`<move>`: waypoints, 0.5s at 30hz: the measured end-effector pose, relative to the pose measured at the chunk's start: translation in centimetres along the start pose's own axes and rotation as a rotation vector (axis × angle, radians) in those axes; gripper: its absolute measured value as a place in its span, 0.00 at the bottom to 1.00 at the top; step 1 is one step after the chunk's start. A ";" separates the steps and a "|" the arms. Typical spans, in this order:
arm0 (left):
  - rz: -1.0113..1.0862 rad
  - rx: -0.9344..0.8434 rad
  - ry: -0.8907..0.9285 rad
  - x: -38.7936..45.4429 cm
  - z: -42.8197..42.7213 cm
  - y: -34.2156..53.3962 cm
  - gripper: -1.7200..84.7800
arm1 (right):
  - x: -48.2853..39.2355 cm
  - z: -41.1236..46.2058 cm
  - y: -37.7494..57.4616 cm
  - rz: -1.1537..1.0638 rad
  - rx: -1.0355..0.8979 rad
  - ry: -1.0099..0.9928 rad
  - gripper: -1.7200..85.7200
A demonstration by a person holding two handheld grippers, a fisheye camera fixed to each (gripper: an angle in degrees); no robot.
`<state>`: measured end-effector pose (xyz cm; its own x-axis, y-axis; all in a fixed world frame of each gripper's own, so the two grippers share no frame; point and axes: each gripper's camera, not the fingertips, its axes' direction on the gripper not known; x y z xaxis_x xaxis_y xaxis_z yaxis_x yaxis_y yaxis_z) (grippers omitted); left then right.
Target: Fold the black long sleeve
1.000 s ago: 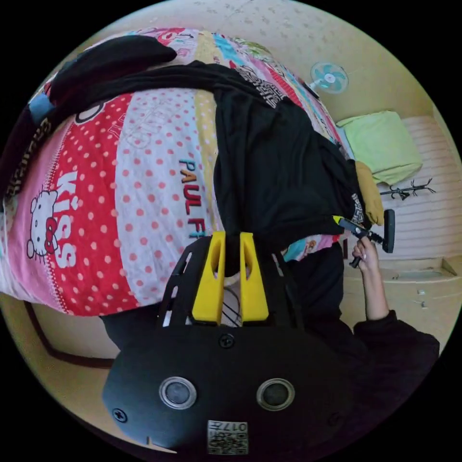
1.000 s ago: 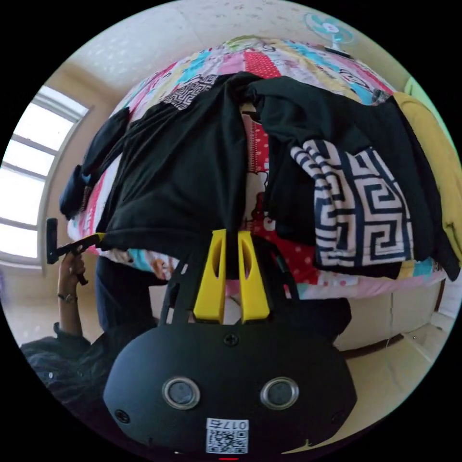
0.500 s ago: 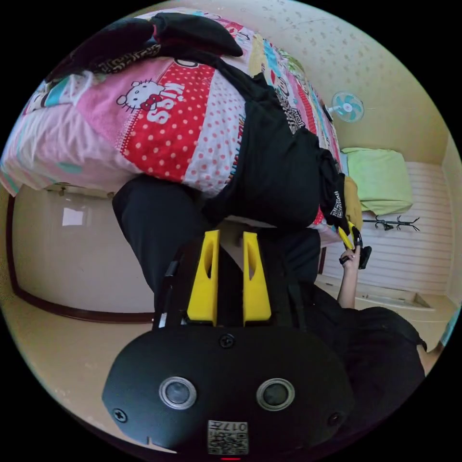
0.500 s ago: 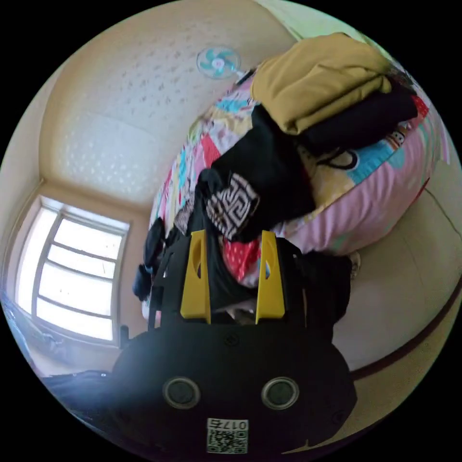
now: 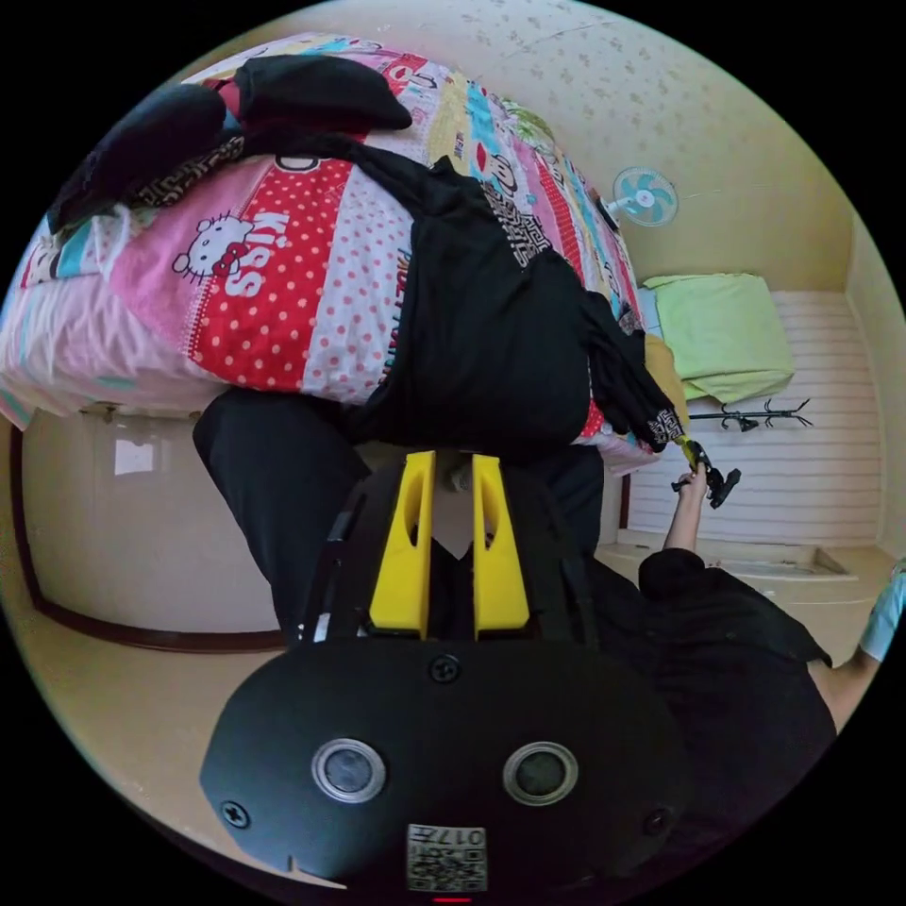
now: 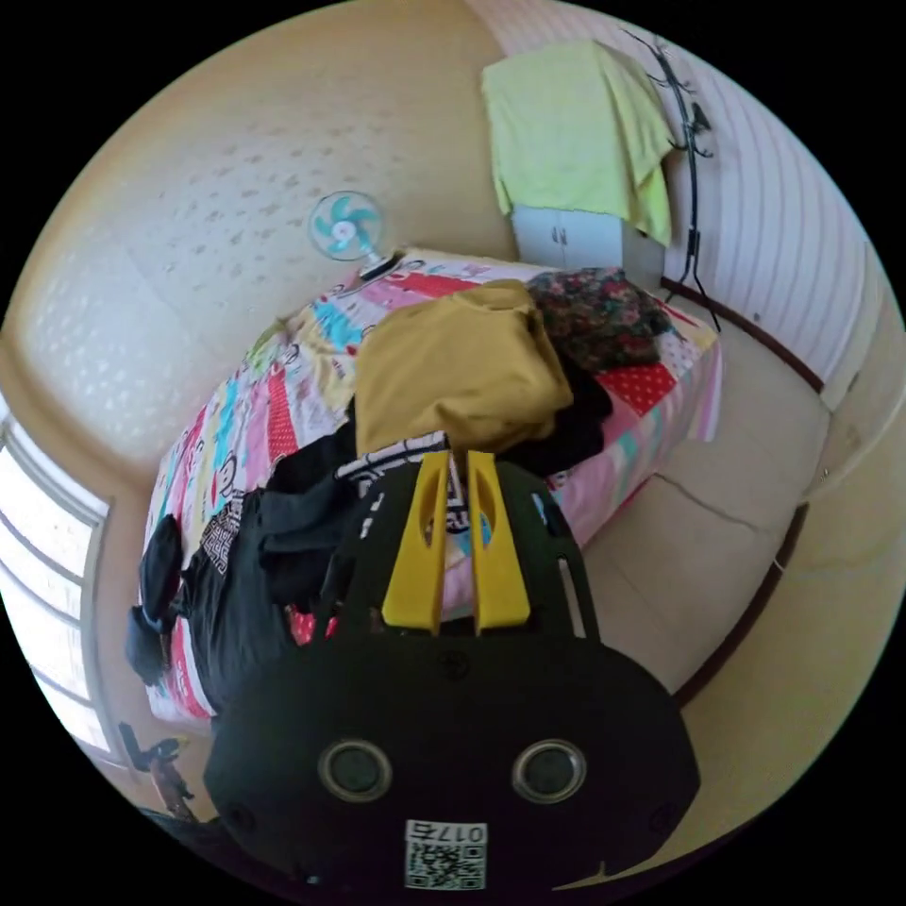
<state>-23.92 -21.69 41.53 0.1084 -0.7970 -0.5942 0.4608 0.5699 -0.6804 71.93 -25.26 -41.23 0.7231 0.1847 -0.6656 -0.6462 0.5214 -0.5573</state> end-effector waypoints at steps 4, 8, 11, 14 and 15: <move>-0.027 0.022 0.049 -0.5 -0.8 0.9 0.10 | 5.0 0.6 4.0 0.108 -0.048 -0.100 0.18; -0.034 0.022 0.056 -0.4 -1.2 1.1 0.10 | 10.6 5.1 10.2 0.311 -0.017 -0.449 0.19; -0.038 0.006 0.100 -0.6 -1.5 0.9 0.10 | 14.0 8.8 12.1 0.482 0.112 -0.751 0.19; -0.043 0.043 0.134 -0.7 -2.5 1.1 0.10 | 14.2 12.1 11.8 0.539 0.107 -0.840 0.15; -0.055 0.064 0.135 -1.0 -3.0 1.4 0.10 | 13.9 12.2 11.7 0.529 0.116 -0.862 0.12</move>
<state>-25.99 -19.53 39.86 -0.0358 -0.7901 -0.6119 0.5186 0.5087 -0.6872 77.37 -6.40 -50.97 0.3106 0.9287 -0.2026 -0.9397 0.2678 -0.2129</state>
